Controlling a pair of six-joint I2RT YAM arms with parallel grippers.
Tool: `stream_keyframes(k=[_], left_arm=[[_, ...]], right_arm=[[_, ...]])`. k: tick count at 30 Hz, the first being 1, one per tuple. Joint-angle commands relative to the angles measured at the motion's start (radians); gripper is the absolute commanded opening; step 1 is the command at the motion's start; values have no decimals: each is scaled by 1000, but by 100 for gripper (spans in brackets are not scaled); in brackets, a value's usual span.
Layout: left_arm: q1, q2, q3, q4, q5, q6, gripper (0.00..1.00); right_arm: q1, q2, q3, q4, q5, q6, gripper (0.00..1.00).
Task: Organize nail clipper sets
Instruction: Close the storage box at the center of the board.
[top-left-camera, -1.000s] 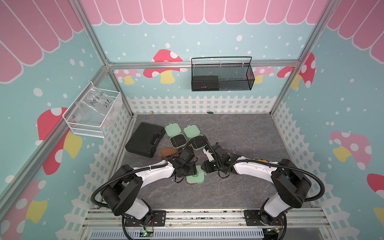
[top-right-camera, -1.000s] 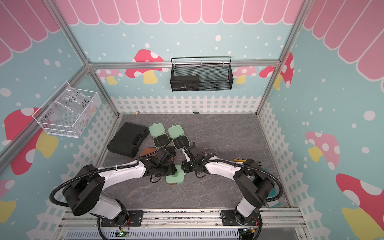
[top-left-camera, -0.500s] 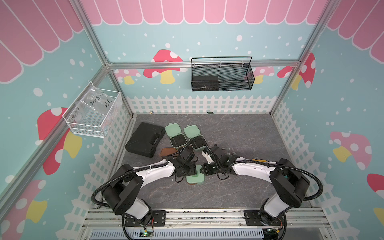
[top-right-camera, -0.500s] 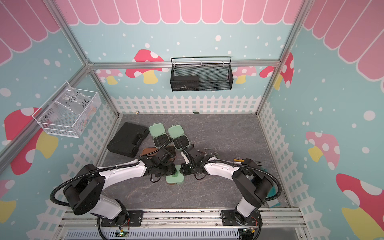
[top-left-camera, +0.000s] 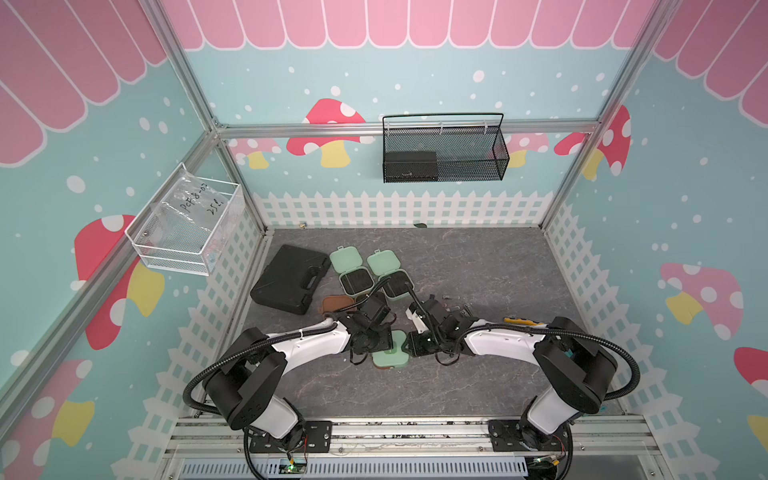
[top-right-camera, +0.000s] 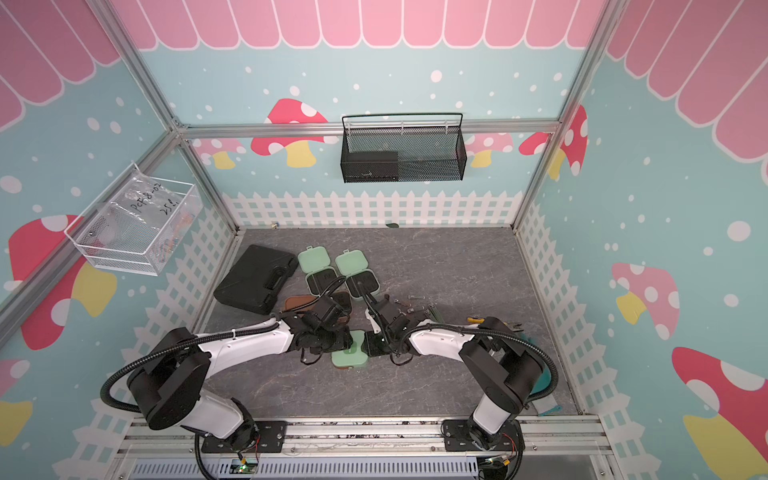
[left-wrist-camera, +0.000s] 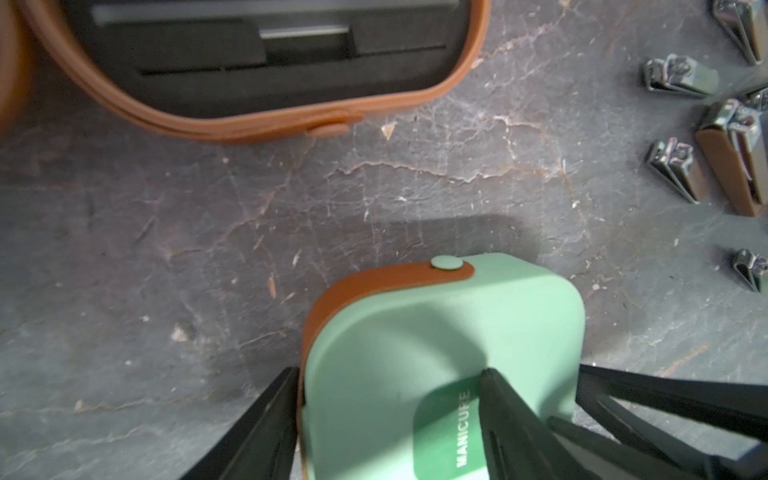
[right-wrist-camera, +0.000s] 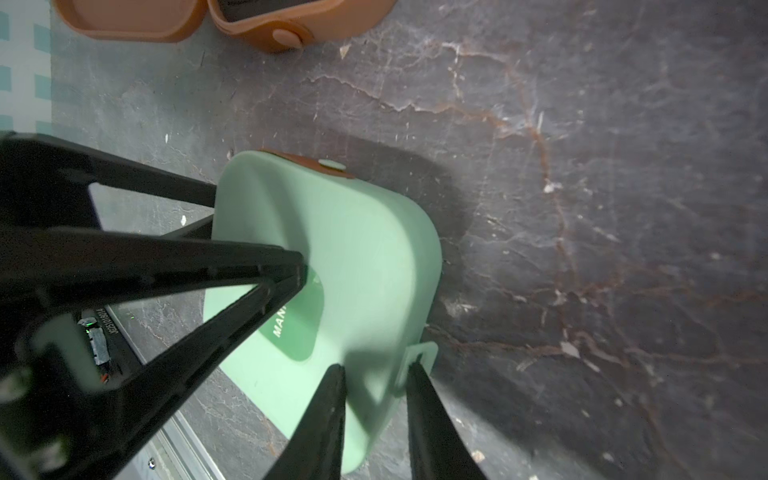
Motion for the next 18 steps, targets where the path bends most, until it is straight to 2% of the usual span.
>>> stream_keyframes(k=[1,18], left_arm=[[-4,59,-45,-154,-24,-4,68],[-9,52,-85,-90,25,-49,67]], right_arm=[[12,43,-49,1,-23,26,27],[-32,105,-231,342,-261,122,27]])
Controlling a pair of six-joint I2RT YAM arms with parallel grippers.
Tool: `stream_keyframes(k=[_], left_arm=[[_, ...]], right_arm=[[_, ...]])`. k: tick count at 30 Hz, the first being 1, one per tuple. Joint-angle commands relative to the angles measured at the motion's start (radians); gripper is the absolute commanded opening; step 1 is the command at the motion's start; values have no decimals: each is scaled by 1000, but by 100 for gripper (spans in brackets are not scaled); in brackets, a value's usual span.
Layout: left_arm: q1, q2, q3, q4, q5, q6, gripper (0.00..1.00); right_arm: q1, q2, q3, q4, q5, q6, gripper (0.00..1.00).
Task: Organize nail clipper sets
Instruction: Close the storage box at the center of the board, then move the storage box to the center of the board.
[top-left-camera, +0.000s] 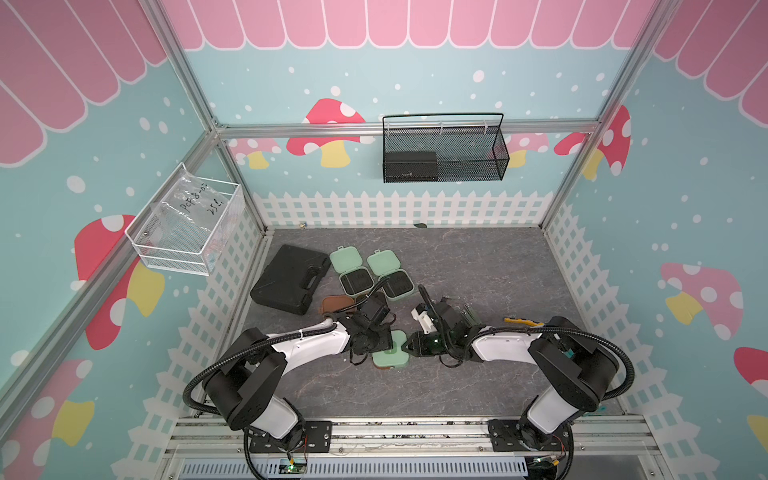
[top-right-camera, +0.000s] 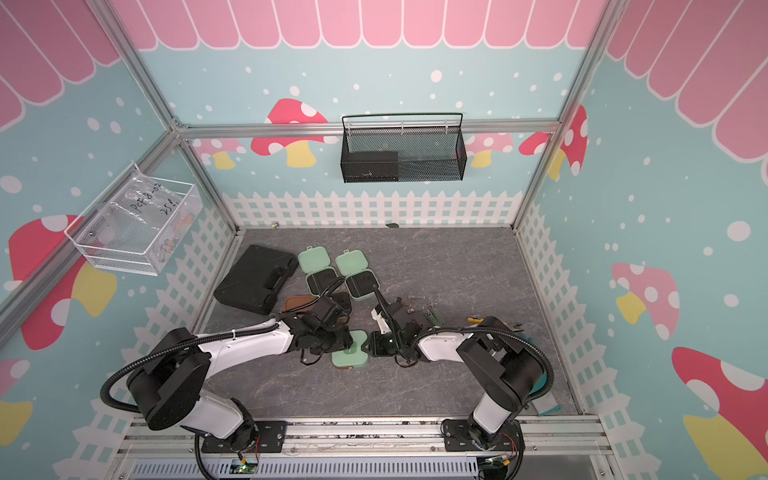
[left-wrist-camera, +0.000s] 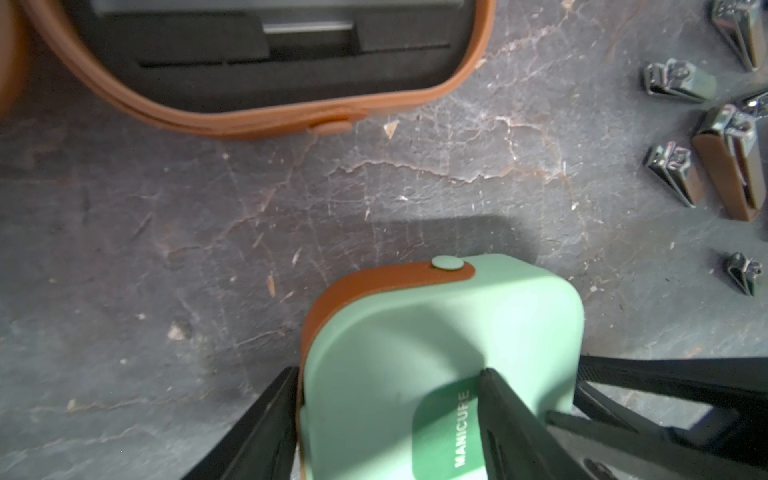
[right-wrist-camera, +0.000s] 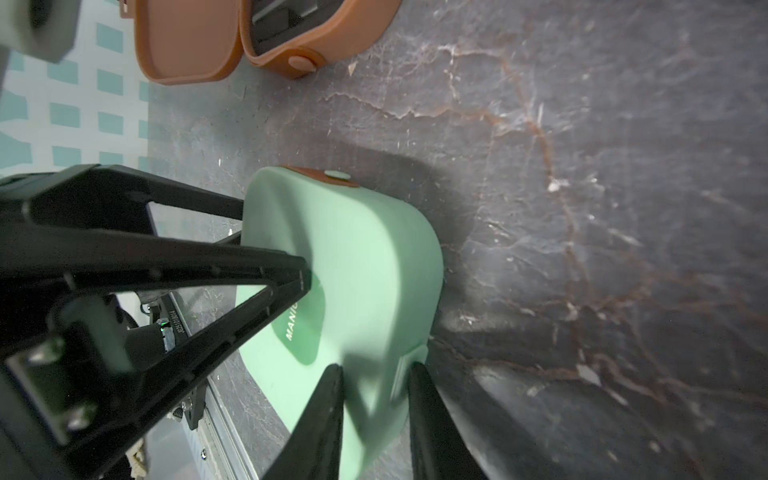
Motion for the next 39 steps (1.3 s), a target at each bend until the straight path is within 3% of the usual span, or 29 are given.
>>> stream_keyframes(k=[1,11,18,28,34,39], left_arm=[[-11,54,-76,-102,19,-32,67],[-17,24,-133,-45,40,-75,66],[-8,-77,-189,-189,-78,-119,66],[219,-226,-231,-322,-177,-89,67],[374,-191,-160,-363,-224,-18,68],[432,-176,-119,-370,-252,12,70]], right_arm=[[31,101,-76,44,-119,28,27],[25,161,-100,172,-212,49,27],[59,238,38,53,-255,-34,28],[161,454,396,-150,-276,-143,29],[197,576,642,-278,-267,-197,30],[202,651,777,-322,-260,-202,31]])
